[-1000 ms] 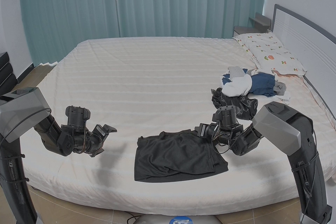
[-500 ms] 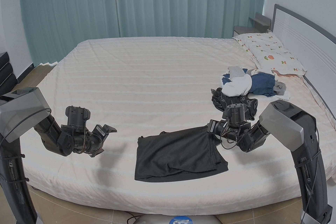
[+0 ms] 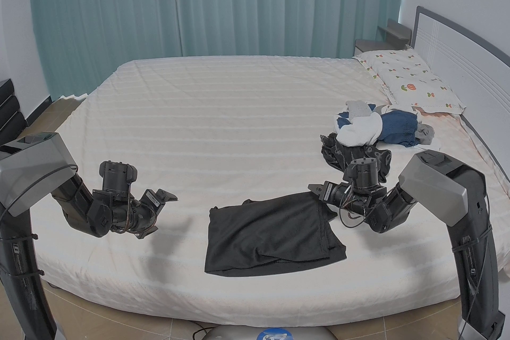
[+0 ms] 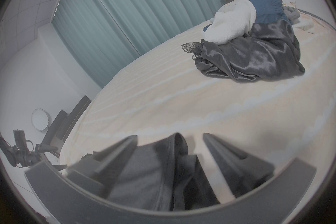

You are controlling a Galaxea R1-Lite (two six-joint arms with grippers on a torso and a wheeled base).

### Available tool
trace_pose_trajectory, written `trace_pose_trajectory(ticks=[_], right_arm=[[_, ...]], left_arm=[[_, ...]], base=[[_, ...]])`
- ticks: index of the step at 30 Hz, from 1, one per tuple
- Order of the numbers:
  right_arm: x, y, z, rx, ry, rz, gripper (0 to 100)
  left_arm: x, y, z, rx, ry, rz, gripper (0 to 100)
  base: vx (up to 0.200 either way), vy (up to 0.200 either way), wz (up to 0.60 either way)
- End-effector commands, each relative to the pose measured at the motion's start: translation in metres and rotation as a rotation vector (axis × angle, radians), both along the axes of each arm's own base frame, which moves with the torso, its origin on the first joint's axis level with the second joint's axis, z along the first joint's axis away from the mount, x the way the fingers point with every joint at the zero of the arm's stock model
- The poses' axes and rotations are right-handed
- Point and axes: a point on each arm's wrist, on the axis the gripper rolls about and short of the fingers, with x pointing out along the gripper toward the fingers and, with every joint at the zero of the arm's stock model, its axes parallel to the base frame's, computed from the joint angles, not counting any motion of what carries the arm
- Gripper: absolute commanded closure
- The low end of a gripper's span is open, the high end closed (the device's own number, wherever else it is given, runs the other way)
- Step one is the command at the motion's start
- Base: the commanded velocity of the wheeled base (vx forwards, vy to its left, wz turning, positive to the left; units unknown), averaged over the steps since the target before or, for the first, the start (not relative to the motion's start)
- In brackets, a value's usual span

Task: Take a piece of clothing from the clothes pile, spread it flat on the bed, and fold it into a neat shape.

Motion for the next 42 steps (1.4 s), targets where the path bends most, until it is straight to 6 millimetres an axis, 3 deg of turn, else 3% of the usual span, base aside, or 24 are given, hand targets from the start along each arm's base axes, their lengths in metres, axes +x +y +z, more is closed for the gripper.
trace_pose_trajectory(ticks=[1,3,4,7,13,23,40,41,42], right_arm=[[-0.044,-0.014,0.038,0.038,0.029,0.04,0],[-0.065,-0.018,0.04,0.042,0.047,0.065,0],[-0.065,-0.018,0.04,0.042,0.047,0.065,0],[-0.103,-0.024,0.04,0.053,0.068,0.129,0],[-0.138,-0.022,0.034,0.063,0.149,0.215,0],[-0.146,0.0,0.013,0.047,0.199,0.275,0],[-0.149,-0.002,0.005,0.027,0.239,0.277,0],[-0.149,-0.002,0.005,0.027,0.239,0.277,100],[-0.151,-0.003,0.004,0.022,0.249,0.276,100]], left_arm=[[-0.001,0.0,-0.001,0.0,0.004,0.0,0],[-0.001,0.0,-0.001,0.0,0.004,0.0,0],[-0.001,0.0,-0.001,0.0,0.004,0.0,0],[-0.001,0.0,-0.001,-0.001,0.004,0.001,0],[-0.001,0.0,-0.001,-0.001,0.006,0.001,0],[-0.002,0.0,-0.001,-0.001,0.006,0.003,0],[-0.002,0.0,-0.001,0.0,0.006,0.002,0],[-0.002,0.0,-0.001,0.0,0.006,0.002,0],[-0.002,0.0,-0.001,0.0,0.006,0.002,0]], base=[[0.0,0.0,0.0],[0.0,0.0,0.0],[0.0,0.0,0.0],[0.0,0.0,0.0],[0.0,0.0,0.0],[0.0,0.0,0.0],[0.0,0.0,0.0],[0.0,0.0,0.0],[0.0,0.0,0.0]])
